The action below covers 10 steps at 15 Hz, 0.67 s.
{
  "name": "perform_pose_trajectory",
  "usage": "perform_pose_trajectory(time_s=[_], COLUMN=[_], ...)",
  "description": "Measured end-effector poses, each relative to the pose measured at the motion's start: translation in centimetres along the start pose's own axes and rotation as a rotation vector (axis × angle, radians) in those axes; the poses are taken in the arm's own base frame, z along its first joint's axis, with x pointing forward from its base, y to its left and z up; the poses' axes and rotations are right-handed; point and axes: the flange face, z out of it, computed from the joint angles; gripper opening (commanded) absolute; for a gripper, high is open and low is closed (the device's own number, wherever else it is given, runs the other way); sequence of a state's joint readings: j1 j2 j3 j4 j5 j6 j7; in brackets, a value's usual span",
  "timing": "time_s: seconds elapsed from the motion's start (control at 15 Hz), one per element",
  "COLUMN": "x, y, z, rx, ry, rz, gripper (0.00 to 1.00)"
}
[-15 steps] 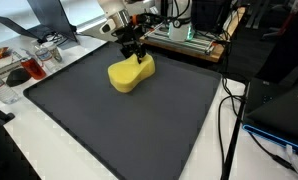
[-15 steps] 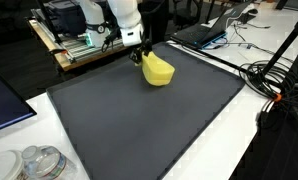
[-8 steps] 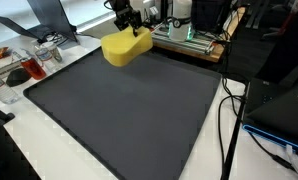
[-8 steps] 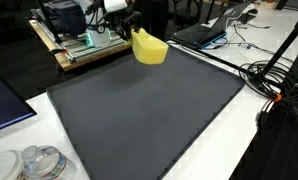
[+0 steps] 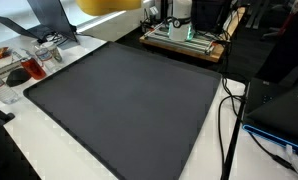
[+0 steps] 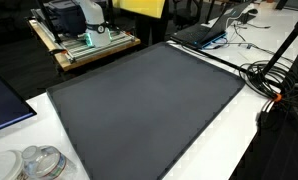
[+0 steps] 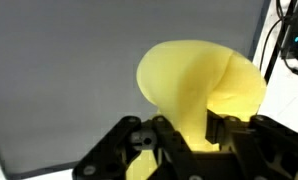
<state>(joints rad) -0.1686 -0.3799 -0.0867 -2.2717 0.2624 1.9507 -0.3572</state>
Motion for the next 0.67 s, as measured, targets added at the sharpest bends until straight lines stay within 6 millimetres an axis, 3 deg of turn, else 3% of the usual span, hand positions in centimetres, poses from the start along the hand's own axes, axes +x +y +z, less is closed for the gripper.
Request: perform_pose_trajectory(time_s=[0.27,0.33,0.4,0.53,0.67], x=[0.8,1.1,1.3,1.6,1.6], y=[-3.0,-3.8,-4.5,-5.5,-5.5], z=[-7.2,-8.8,-10.3,-12.0,-12.1], rx=[-0.041,-0.049,-0.055,-0.061,-0.062], ry=[0.079,0.103,0.13,0.155,0.156], rz=[-0.013,-0.022,-0.039,-0.059,-0.061], gripper=[0.05,0.15,0.15,0.15,0.15])
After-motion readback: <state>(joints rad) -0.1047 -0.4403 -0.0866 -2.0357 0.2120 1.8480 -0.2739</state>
